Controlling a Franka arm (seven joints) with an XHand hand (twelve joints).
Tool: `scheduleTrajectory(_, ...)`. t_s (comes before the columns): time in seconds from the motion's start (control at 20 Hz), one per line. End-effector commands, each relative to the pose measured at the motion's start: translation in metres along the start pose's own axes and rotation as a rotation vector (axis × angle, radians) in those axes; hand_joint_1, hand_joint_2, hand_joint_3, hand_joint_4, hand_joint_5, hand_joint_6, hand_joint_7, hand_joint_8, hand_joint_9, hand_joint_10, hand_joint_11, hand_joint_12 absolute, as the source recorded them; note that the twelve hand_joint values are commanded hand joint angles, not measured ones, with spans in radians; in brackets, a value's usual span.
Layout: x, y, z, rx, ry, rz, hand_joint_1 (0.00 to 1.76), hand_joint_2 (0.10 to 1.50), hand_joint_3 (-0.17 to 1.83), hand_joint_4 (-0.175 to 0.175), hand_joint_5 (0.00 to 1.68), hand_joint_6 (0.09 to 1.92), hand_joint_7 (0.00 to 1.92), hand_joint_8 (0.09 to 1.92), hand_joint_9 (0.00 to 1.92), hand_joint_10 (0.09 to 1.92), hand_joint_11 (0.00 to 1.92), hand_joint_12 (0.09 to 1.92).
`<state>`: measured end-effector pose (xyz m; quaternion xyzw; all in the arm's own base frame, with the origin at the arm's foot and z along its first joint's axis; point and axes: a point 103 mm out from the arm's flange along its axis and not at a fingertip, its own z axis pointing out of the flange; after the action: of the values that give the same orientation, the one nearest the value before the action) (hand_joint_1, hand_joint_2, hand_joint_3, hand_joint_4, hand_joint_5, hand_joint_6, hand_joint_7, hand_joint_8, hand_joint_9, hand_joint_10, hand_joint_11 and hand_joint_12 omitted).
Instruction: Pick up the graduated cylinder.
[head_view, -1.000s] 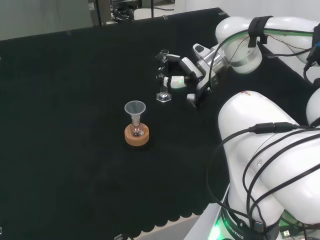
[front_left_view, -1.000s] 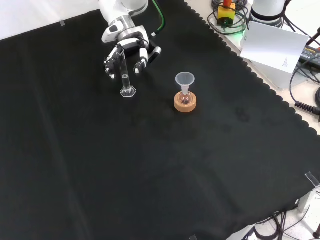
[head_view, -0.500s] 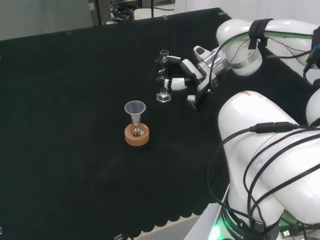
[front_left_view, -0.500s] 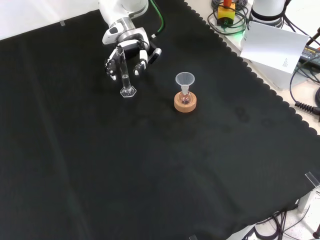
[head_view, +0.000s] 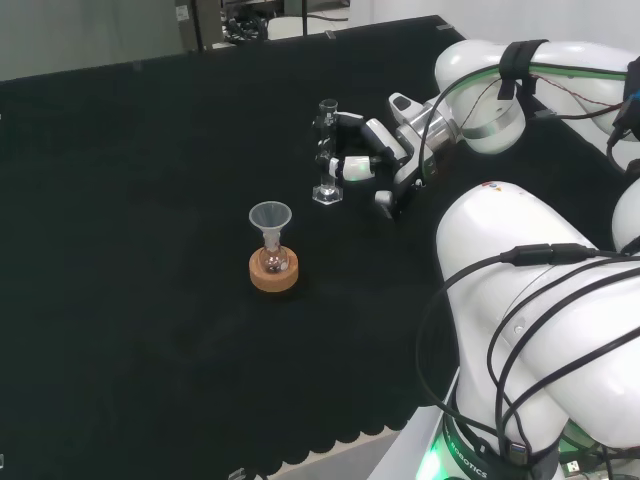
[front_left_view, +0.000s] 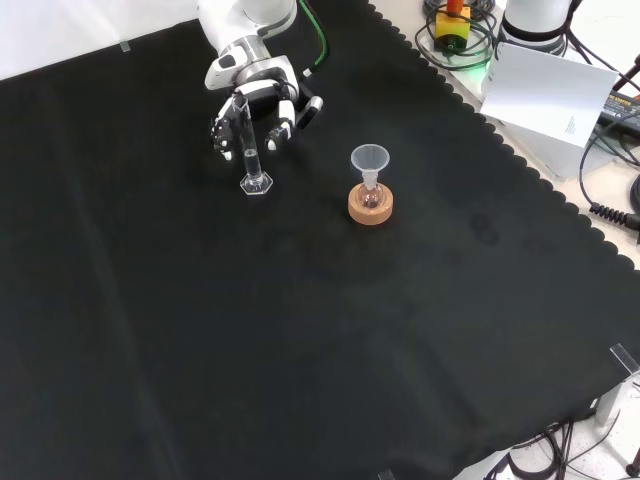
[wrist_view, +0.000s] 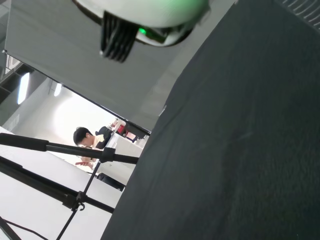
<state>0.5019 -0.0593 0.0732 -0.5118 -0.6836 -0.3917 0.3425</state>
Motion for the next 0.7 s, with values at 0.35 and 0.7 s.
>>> scheduleTrajectory(0.35,-0.0008,0.0036,-0.0008,-0.001,0.018,-0.001,1.13,0.66,0.71,-0.006,0.57,0.60,0.62,0.60,0.84,0.46,0.57,1.22)
scheduleTrajectory(0.7,-0.0017,0.0080,-0.0010,-0.001,0.018,-0.003,1.14,0.67,0.71,-0.007,0.57,0.63,0.61,0.60,0.85,0.45,0.60,1.20)
